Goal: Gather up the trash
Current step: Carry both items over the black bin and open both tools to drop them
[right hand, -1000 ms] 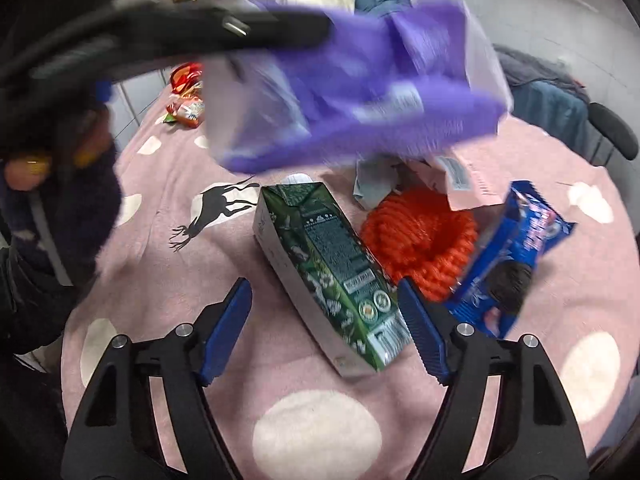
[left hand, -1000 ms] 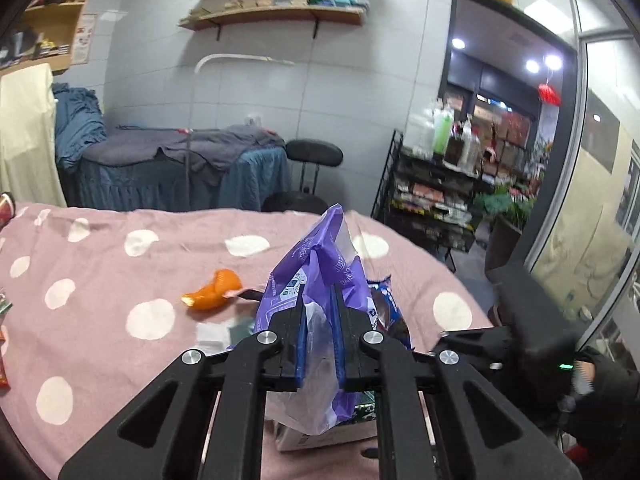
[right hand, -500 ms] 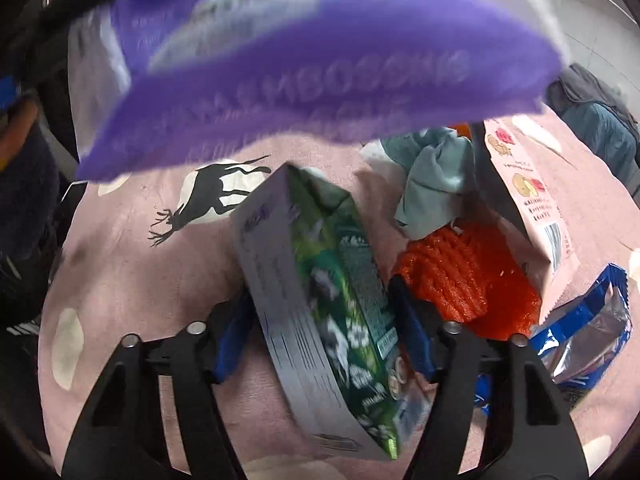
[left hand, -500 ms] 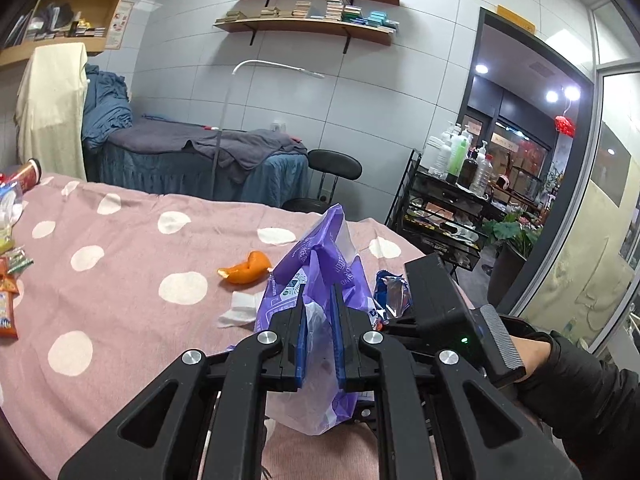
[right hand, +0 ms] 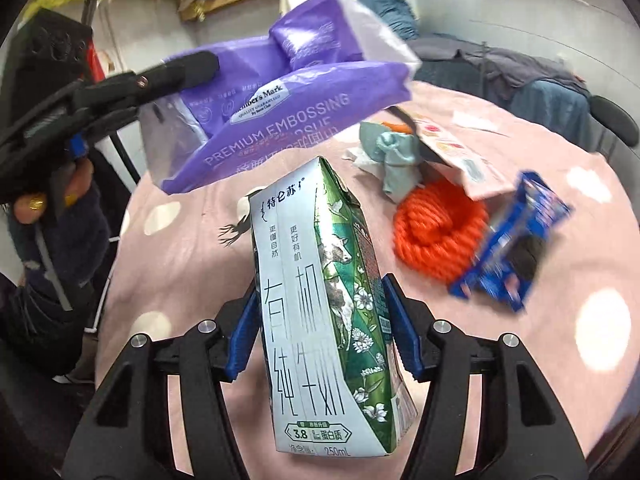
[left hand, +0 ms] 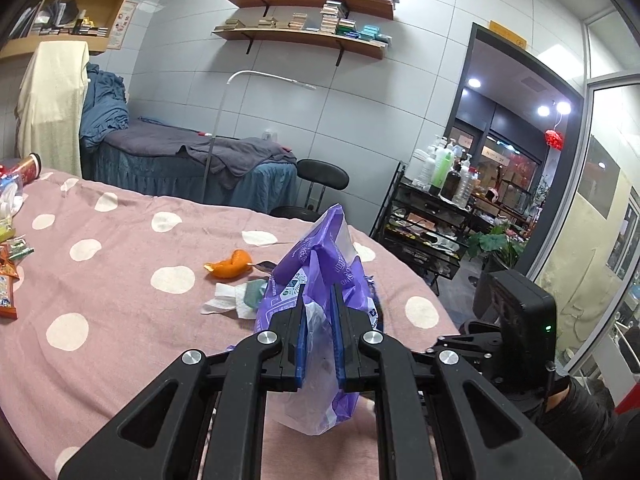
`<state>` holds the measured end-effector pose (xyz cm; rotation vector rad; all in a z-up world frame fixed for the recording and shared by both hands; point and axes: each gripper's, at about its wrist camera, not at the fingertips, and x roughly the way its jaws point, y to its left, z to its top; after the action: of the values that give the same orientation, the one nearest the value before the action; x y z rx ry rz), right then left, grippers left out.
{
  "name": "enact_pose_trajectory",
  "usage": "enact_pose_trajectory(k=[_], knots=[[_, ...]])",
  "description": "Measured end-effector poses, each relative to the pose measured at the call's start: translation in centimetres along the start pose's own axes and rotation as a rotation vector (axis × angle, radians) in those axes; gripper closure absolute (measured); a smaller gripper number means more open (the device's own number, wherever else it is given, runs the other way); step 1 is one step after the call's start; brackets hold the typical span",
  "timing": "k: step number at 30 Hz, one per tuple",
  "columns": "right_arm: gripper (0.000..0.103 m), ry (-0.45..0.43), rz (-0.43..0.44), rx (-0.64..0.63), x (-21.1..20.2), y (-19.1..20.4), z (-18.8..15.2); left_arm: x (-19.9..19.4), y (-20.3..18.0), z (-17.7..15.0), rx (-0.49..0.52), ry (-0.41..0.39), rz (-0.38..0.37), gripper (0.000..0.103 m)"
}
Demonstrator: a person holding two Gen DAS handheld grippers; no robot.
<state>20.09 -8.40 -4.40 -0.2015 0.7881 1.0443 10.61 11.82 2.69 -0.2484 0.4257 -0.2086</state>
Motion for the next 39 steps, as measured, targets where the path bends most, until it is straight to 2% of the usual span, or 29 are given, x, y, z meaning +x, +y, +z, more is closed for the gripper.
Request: enact_pose_trajectory(k=[4,11,24,31,34,39], knots=[[0.044,-0.082,-0.026,0.088,-3.1,-0.6,-1.6,0.1,-1.6,-0.5,0.012,0.003,-0.035,0.092],[0.044,-0.230,-0.124,0.250,-9.0,-2.6,-5.3,1.1,-5.2,-1.3,0.038,0.020,-0.107,0.092],[0.044,-0.408,-0.349,0.549,-16.4,-6.9,-13.0,4.8,-11.9,-3.6,0.084,0.107,-0.269,0.092],[0.044,-0.407,-0.536,0.674,-17.8,-8.8,-16.6,6.4,-14.9,-4.5,0.121,0.148,-0.317,0.092],[0.044,-0.375,-0.639,0.736,-18.0,-10.3,-18.2,7.1,-15.9,-4.7,0.128,0.164,-0.338,0.092],[0.044,-0.308,-0.708,0.846,-17.8,-12.9,-20.5,7.9,-17.1,-5.2,0.137,0.192,-0.363,0.092]])
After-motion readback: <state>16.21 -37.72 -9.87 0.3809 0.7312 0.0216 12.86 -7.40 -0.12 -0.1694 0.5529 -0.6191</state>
